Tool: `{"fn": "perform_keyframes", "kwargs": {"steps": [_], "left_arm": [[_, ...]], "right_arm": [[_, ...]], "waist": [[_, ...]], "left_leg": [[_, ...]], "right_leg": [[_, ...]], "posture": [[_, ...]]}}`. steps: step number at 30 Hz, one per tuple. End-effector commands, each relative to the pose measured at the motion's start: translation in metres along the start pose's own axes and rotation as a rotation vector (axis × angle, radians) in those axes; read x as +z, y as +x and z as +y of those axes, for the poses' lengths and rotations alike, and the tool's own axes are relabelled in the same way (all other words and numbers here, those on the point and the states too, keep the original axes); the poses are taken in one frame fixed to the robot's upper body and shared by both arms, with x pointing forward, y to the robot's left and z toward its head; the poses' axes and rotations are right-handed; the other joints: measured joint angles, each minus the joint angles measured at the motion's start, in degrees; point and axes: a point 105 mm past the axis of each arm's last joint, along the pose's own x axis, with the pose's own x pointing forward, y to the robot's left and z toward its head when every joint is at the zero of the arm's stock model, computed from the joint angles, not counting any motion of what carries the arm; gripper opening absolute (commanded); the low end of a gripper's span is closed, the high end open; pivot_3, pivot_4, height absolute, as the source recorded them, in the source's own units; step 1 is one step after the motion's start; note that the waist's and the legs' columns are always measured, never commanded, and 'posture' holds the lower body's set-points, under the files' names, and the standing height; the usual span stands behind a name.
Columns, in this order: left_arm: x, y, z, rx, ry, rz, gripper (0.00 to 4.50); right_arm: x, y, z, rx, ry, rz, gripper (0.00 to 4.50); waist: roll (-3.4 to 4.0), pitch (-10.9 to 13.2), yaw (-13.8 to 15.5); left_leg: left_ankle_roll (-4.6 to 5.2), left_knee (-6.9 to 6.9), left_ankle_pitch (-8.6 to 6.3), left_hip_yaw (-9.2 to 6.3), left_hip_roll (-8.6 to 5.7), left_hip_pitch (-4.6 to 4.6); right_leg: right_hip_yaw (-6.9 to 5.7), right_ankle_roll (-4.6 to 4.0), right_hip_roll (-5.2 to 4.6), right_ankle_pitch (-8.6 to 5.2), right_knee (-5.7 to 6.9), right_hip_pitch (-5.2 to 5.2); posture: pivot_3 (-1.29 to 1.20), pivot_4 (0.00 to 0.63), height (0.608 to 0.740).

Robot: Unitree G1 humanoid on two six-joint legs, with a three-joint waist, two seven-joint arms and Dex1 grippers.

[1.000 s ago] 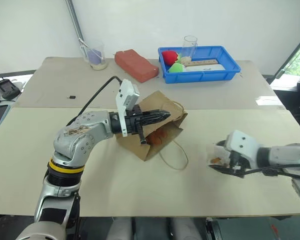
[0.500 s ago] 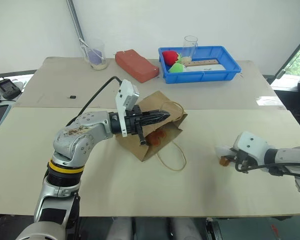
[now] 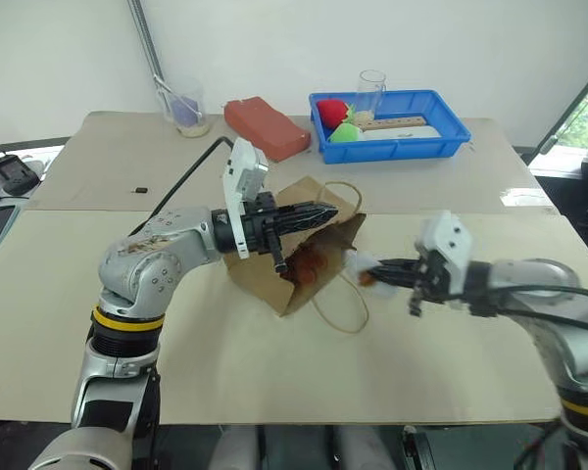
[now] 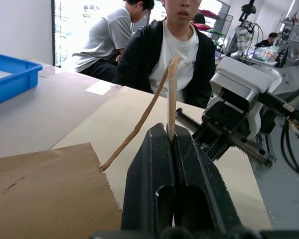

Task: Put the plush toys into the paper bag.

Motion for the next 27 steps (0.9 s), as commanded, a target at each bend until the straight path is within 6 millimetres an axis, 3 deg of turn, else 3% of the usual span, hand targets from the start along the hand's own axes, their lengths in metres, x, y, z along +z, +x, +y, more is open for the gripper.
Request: {"fn": "perform_keyframes", "kwargs": {"steps": [1, 6, 12, 18, 25, 27], "left_arm": [[0.018, -0.001, -0.005, -0.021, 0.023, -0.047, 0.00], [0.018, -0.001, -0.008, -0.031, 0.013, -0.048, 0.00], [0.017, 0.000, -0.010, -0.037, 0.001, -0.048, 0.00], [0.018, 0.000, -0.009, -0.022, 0.000, -0.052, 0.00], [0.019, 0.000, -0.002, 0.013, 0.004, -0.064, 0.00], [0.020, 0.001, -0.001, 0.022, 0.006, -0.066, 0.00]], "right_arm": [[0.013, 0.022, -0.009, -0.057, -0.011, -0.058, 0.04], [0.025, 0.056, -0.022, -0.139, 0.003, -0.138, 0.04], [0.038, 0.075, -0.036, -0.241, 0.052, -0.217, 0.04], [0.038, 0.082, -0.036, -0.267, 0.078, -0.225, 2.07], [0.046, 0.059, -0.038, -0.275, 0.093, -0.264, 4.47], [0.047, 0.049, -0.031, -0.217, 0.095, -0.260, 4.49]], "waist": [[0.00, 0.0, 0.0], [0.00, 0.0, -0.1], [0.01, 0.0, -0.1], [0.01, 0.0, -0.1], [0.02, 0.0, -0.2], [0.01, 0.0, -0.1]], "left_leg": [[0.00, 0.01, 0.00, 0.00, -0.01, -0.06], [-0.01, -0.02, 0.01, 0.02, -0.03, -0.04], [-0.01, -0.04, 0.01, 0.00, -0.03, -0.05], [-0.01, -0.06, 0.01, 0.00, -0.02, -0.05], [-0.01, -0.07, 0.01, 0.00, -0.02, -0.05], [-0.01, -0.07, 0.01, -0.01, -0.02, -0.05]], "right_leg": [[-0.01, 0.00, -0.01, 0.00, -0.03, -0.04], [0.00, -0.01, -0.04, 0.01, 0.02, -0.10], [-0.01, -0.02, -0.05, 0.02, 0.02, -0.11], [-0.01, -0.03, -0.04, 0.02, 0.04, -0.12], [-0.01, -0.03, -0.04, 0.02, 0.04, -0.13], [-0.01, -0.03, -0.05, 0.02, 0.04, -0.12]], "posture": [[0.00, 0.150, 0.740], [0.00, 0.150, 0.740], [0.00, 0.150, 0.740], [0.00, 0.150, 0.740], [0.00, 0.150, 0.740], [0.00, 0.150, 0.740]]}}
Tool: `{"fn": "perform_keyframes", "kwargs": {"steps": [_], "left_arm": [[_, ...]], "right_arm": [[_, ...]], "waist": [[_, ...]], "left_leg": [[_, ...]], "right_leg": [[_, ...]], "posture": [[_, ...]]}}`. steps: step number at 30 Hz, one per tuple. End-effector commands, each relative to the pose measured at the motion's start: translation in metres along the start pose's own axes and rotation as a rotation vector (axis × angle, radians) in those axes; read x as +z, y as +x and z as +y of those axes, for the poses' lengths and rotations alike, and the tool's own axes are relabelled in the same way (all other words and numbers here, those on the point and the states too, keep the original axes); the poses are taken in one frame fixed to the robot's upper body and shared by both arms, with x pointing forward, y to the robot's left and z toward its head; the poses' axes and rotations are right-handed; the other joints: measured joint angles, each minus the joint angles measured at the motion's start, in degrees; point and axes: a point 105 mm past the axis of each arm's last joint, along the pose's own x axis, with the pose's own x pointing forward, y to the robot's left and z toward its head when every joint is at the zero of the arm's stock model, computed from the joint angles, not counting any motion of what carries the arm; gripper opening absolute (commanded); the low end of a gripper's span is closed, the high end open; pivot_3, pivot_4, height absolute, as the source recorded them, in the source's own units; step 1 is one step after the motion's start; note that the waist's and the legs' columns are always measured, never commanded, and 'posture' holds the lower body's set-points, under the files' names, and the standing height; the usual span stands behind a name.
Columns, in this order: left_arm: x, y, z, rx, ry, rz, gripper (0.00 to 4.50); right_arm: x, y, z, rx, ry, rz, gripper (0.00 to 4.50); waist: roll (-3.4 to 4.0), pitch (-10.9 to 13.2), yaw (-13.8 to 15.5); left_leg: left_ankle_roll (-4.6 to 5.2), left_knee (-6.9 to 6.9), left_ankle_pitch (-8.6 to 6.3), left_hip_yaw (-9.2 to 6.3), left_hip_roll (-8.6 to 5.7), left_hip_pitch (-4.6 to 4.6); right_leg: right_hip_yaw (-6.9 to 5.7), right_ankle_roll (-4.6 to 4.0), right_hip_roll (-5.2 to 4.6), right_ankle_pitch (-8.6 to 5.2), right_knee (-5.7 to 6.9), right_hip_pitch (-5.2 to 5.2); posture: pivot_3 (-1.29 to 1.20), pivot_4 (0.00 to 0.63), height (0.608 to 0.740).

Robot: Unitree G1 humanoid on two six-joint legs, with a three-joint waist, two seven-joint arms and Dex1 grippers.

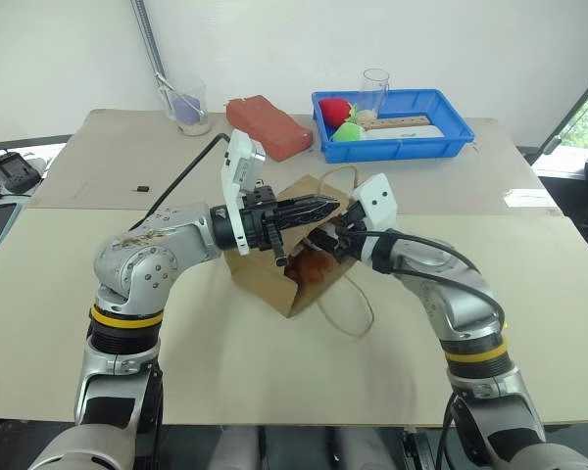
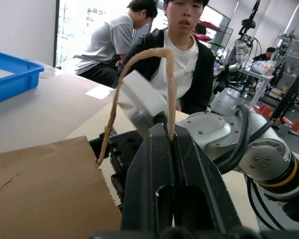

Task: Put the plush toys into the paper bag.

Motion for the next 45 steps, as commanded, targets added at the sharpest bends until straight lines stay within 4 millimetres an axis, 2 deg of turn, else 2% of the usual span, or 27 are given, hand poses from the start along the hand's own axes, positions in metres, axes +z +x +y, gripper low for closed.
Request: {"fn": "perform_keyframes", "kwargs": {"steps": [1, 7, 10, 13, 18, 22, 26, 29, 31, 39, 40, 45], "left_arm": [[0.013, 0.000, 0.000, 0.010, 0.048, -0.043, 0.00], [0.013, 0.002, 0.002, 0.018, 0.050, -0.047, 0.00], [0.013, 0.002, 0.002, 0.019, 0.052, -0.047, 0.00], [0.013, 0.002, 0.003, 0.021, 0.054, -0.046, 0.00], [0.013, 0.001, 0.004, 0.025, 0.058, -0.043, 0.00], [0.014, 0.000, 0.004, 0.026, 0.063, -0.042, 0.00], [0.014, -0.002, 0.003, 0.032, 0.070, -0.038, 0.00], [0.014, -0.004, 0.003, 0.040, 0.074, -0.035, 0.00], [0.013, -0.005, 0.003, 0.046, 0.076, -0.034, 0.00], [0.013, -0.009, 0.005, 0.057, 0.082, -0.029, 0.00], [0.013, -0.009, 0.006, 0.059, 0.085, -0.029, 0.00], [0.020, -0.011, 0.016, 0.052, 0.145, 0.000, 0.00]], "right_arm": [[0.019, -0.025, 0.005, 0.083, -0.008, -0.039, 4.49], [0.005, -0.073, 0.016, 0.287, 0.015, 0.097, 4.49], [-0.010, -0.088, 0.021, 0.339, 0.005, 0.181, 4.49], [-0.027, -0.100, 0.034, 0.413, -0.056, 0.264, 4.49], [-0.065, -0.090, 0.044, 0.446, -0.261, 0.327, 4.49], [-0.075, -0.071, 0.051, 0.456, -0.285, 0.287, 4.49], [-0.092, -0.063, 0.058, 0.492, -0.320, 0.311, 4.49], [-0.103, -0.059, 0.056, 0.470, -0.294, 0.347, 3.72], [-0.106, -0.059, 0.054, 0.460, -0.280, 0.363, 2.98], [-0.104, -0.063, 0.048, 0.449, -0.283, 0.372, 0.26], [-0.100, -0.063, 0.046, 0.443, -0.279, 0.359, 0.03], [-0.044, -0.074, 0.032, 0.448, -0.296, 0.208, 0.03]], "waist": [[0.00, 0.0, 0.2], [0.00, 0.0, 0.2], [0.00, 0.0, -0.1], [-0.01, 0.0, -0.2], [-0.01, 0.0, -0.5], [-0.01, 0.0, -0.6], [-0.02, 0.0, -0.3], [-0.01, 0.0, 0.0], [-0.01, 0.0, 0.0], [-0.01, 0.0, 0.0], [-0.01, 0.0, 0.1], [-0.02, 0.0, 0.2]], "left_leg": [[0.00, 0.00, 0.00, -0.01, 0.00, 0.00], [0.02, 0.00, -0.01, -0.01, -0.01, 0.00], [0.02, -0.01, -0.01, 0.02, 0.00, 0.01], [0.02, -0.01, -0.01, 0.02, 0.02, 0.04], [0.01, 0.00, 0.00, 0.07, 0.02, 0.07], [-0.01, 0.02, 0.01, 0.06, 0.02, 0.08], [-0.02, 0.02, 0.01, 0.03, 0.00, 0.07], [-0.01, 0.02, 0.01, 0.03, 0.00, 0.06], [-0.01, 0.02, 0.01, 0.03, 0.00, 0.09], [-0.03, 0.03, 0.02, 0.03, 0.00, 0.15], [-0.03, 0.03, 0.02, 0.03, 0.00, 0.15], [-0.03, 0.04, 0.02, 0.01, -0.02, 0.09]], "right_leg": [[-0.01, 0.00, 0.00, 0.00, -0.02, 0.01], [-0.02, 0.01, -0.01, -0.01, -0.08, 0.06], [-0.01, 0.01, 0.02, -0.01, -0.08, 0.07], [0.00, 0.02, 0.04, -0.02, -0.06, 0.08], [0.02, 0.03, 0.05, -0.03, -0.07, 0.09], [0.03, 0.03, 0.06, -0.02, -0.04, 0.09], [0.02, 0.03, 0.03, -0.02, -0.04, 0.09], [0.02, 0.03, 0.02, -0.02, -0.05, 0.09], [0.02, 0.02, 0.02, -0.02, -0.05, 0.10], [0.02, 0.01, 0.03, -0.01, -0.02, 0.15], [0.02, 0.01, 0.03, -0.01, -0.02, 0.15], [0.02, 0.01, 0.02, -0.01, -0.03, 0.12]], "posture": [[0.00, 0.150, 0.740], [0.00, 0.150, 0.740], [0.00, 0.150, 0.740], [0.00, 0.150, 0.740], [0.00, 0.150, 0.740], [0.00, 0.150, 0.740], [0.00, 0.150, 0.740], [0.00, 0.150, 0.740], [0.00, 0.150, 0.740], [0.00, 0.150, 0.740], [0.00, 0.150, 0.740], [0.00, 0.150, 0.740]]}}
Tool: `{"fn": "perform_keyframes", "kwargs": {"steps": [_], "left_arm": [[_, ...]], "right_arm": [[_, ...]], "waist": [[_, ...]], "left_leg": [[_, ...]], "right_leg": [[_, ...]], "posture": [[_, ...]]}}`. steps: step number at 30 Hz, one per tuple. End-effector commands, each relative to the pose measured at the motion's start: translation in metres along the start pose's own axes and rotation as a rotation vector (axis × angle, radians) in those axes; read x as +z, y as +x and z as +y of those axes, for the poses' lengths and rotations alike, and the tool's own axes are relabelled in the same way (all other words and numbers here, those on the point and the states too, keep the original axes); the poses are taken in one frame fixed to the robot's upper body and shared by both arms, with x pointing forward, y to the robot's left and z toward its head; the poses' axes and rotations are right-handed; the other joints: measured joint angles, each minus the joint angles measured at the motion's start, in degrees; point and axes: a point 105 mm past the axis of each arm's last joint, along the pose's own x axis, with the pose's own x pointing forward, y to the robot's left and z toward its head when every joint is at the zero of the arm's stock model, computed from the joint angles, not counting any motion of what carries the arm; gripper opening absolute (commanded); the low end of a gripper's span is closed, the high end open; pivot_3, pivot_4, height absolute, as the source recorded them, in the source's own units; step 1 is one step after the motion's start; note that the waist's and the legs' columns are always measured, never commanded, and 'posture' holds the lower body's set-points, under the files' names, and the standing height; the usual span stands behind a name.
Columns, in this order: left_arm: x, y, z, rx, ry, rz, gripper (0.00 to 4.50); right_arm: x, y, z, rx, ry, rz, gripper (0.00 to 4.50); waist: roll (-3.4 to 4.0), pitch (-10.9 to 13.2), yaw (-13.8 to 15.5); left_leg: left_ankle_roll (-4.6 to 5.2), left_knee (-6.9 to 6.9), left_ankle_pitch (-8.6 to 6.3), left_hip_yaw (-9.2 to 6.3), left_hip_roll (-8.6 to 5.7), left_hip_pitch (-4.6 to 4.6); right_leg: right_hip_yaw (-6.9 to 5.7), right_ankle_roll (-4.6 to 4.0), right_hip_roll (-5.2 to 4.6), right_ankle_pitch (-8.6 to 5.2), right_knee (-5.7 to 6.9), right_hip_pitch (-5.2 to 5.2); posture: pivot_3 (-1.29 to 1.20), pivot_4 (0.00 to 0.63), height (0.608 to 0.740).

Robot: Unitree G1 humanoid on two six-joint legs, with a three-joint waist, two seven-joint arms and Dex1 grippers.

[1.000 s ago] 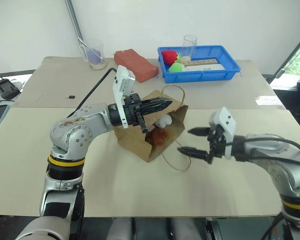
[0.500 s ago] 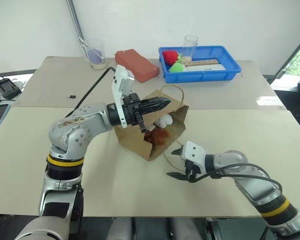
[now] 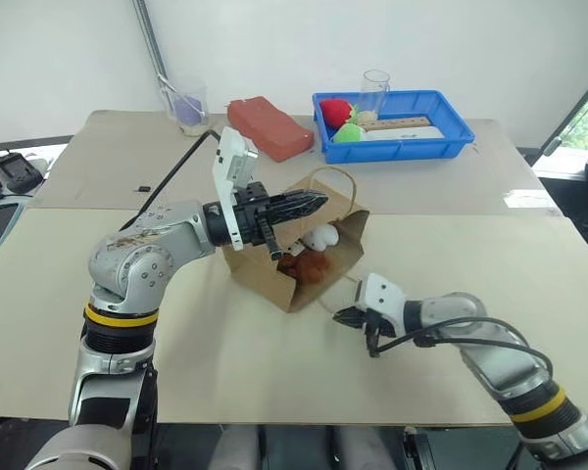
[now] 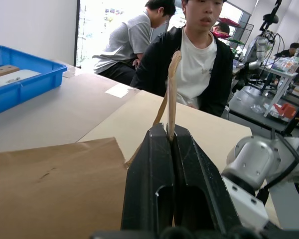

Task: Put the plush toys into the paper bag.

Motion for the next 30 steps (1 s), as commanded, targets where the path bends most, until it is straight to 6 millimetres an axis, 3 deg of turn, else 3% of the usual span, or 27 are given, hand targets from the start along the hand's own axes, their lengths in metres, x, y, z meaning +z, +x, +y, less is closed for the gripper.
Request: {"fn": "perform_keyframes", "kwargs": {"steps": [1, 7, 13, 20, 28, 30], "left_arm": [[0.019, 0.000, 0.007, -0.018, 0.112, -0.017, 0.00], [0.031, 0.011, 0.032, -0.012, 0.202, -0.022, 0.00], [0.041, 0.023, 0.048, 0.005, 0.246, -0.066, 0.00], [0.038, 0.033, 0.055, 0.028, 0.255, -0.101, 0.00], [0.026, 0.031, 0.057, 0.026, 0.281, -0.076, 0.00], [0.024, 0.029, 0.056, 0.026, 0.288, -0.061, 0.00]], "right_arm": [[0.044, -0.032, -0.019, -0.042, -0.105, -0.095, 0.03], [0.095, -0.070, -0.049, -0.113, -0.225, -0.160, 0.03], [0.125, -0.086, -0.050, -0.078, -0.338, -0.163, 0.03], [0.137, -0.081, -0.041, -0.031, -0.407, -0.143, 0.03], [0.129, -0.067, -0.047, -0.042, -0.429, -0.077, 0.03], [0.132, -0.065, -0.045, -0.036, -0.421, -0.094, 0.68]], "waist": [[0.00, 0.0, 0.0], [0.00, 0.0, 0.0], [0.00, 0.0, 0.0], [0.00, 0.0, 0.0], [0.00, 0.0, 0.0], [0.00, 0.0, 0.0]], "left_leg": [[0.00, 0.00, 0.00, 0.00, 0.00, 0.00], [0.01, -0.03, 0.00, 0.01, 0.01, 0.01], [0.05, -0.04, -0.03, 0.02, -0.01, -0.15], [0.07, -0.04, -0.04, 0.01, -0.01, -0.22], [0.07, -0.03, -0.04, 0.02, -0.01, -0.23], [0.07, -0.02, -0.04, 0.02, -0.01, -0.23]], "right_leg": [[0.00, 0.00, 0.00, 0.00, 0.00, 0.00], [-0.02, 0.00, 0.03, 0.00, -0.04, 0.01], [-0.04, 0.01, -0.02, 0.00, -0.15, -0.06], [-0.05, 0.02, -0.04, -0.01, -0.14, -0.12], [-0.05, 0.02, -0.04, -0.01, -0.11, -0.15], [-0.05, 0.02, -0.04, -0.01, -0.11, -0.15]], "posture": [[0.00, 0.150, 0.740], [0.00, 0.150, 0.740], [0.00, 0.150, 0.740], [0.00, 0.150, 0.740], [0.00, 0.150, 0.740], [0.00, 0.150, 0.740]]}}
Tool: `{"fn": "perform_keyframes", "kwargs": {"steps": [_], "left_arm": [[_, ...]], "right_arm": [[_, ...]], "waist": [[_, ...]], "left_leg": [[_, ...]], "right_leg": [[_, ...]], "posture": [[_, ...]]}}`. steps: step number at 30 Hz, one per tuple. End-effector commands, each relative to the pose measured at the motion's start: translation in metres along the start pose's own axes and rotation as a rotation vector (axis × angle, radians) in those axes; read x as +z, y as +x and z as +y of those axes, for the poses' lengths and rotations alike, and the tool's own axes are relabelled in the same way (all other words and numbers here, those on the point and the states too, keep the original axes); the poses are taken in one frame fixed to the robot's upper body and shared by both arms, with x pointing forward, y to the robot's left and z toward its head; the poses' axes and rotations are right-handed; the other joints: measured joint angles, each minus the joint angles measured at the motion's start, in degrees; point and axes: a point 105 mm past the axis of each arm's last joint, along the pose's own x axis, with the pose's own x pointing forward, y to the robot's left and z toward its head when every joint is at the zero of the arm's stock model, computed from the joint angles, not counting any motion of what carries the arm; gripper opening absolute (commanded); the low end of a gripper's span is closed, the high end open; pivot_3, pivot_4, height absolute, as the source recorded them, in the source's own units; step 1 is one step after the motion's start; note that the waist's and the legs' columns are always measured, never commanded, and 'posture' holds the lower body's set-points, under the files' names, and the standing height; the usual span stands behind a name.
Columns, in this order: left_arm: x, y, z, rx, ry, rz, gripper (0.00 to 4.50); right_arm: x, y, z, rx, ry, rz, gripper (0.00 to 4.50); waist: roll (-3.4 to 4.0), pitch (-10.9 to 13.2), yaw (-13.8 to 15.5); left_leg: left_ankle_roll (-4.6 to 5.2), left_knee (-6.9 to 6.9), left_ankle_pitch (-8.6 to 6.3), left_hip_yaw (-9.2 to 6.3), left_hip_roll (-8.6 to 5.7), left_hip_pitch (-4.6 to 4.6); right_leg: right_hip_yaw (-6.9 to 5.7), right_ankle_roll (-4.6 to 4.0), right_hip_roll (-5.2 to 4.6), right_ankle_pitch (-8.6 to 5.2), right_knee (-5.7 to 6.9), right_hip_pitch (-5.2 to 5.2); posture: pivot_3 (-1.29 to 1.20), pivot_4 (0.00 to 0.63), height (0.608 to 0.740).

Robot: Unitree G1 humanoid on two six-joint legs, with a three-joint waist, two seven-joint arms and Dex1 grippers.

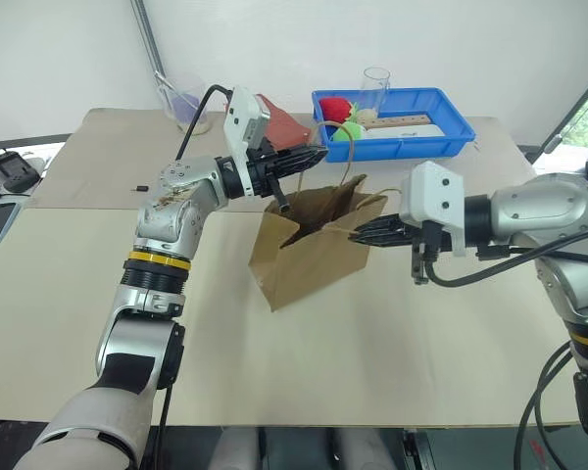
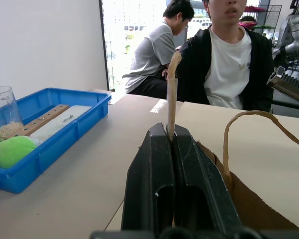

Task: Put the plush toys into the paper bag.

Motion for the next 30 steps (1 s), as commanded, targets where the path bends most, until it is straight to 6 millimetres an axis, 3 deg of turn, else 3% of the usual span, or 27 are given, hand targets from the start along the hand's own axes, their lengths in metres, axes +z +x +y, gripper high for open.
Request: {"fn": "perform_keyframes", "kwargs": {"steps": [1, 2, 11, 15, 20, 24, 30], "left_arm": [[0.007, -0.005, -0.001, 0.000, 0.068, 0.002, 0.00], [0.005, -0.006, -0.001, 0.004, 0.077, 0.016, 0.63], [0.013, -0.042, -0.004, -0.013, 0.080, 0.050, 4.50], [0.020, -0.073, 0.005, 0.058, 0.106, 0.098, 4.50], [0.022, -0.099, -0.003, 0.074, 0.055, 0.118, 4.50], [-0.006, -0.125, -0.024, 0.031, -0.067, 0.207, 4.50], [-0.032, -0.127, -0.033, 0.022, -0.121, 0.218, 4.50]], "right_arm": [[0.016, -0.003, -0.007, -0.030, -0.032, -0.039, 0.89], [0.018, -0.002, -0.006, -0.027, -0.029, -0.048, 1.28], [0.037, -0.011, -0.015, -0.038, 0.038, -0.149, 4.38], [0.046, -0.028, -0.024, -0.092, 0.105, -0.213, 4.45], [0.046, -0.044, -0.024, -0.129, 0.172, -0.241, 4.45], [0.043, -0.056, -0.022, -0.163, 0.228, -0.250, 4.45], [0.036, -0.056, -0.007, -0.115, 0.280, -0.220, 4.45]], "waist": [[0.00, 0.0, -0.1], [0.00, 0.0, -0.1], [0.01, 0.0, -0.2], [0.01, 0.0, -0.2], [0.01, 0.0, 0.0], [0.02, 0.0, 0.0], [0.01, 0.0, 0.2]], "left_leg": [[0.00, 0.00, 0.00, 0.00, 0.00, 0.00], [0.00, 0.00, 0.00, 0.00, 0.00, 0.00], [0.00, 0.00, 0.00, -0.02, 0.03, 0.00], [0.00, 0.00, 0.00, -0.03, 0.05, 0.01], [0.00, 0.00, 0.00, -0.03, 0.07, 0.00], [0.02, -0.03, -0.01, -0.02, 0.08, -0.01], [0.01, 0.00, -0.01, -0.02, 0.10, 0.05]], "right_leg": [[0.00, 0.00, 0.00, 0.00, 0.00, 0.00], [0.00, 0.00, 0.00, 0.00, 0.01, -0.01], [0.00, 0.00, 0.01, 0.00, 0.08, -0.04], [-0.02, 0.00, 0.01, 0.00, 0.08, -0.05], [-0.04, 0.00, 0.00, 0.00, 0.09, -0.05], [-0.05, 0.00, -0.03, 0.00, 0.10, -0.04], [-0.10, -0.03, 0.01, 0.01, 0.09, 0.00]], "posture": [[0.00, 0.150, 0.740], [0.00, 0.150, 0.740], [0.00, 0.150, 0.740], [0.00, 0.150, 0.740], [0.00, 0.150, 0.740], [0.00, 0.150, 0.740], [0.00, 0.150, 0.740]]}}
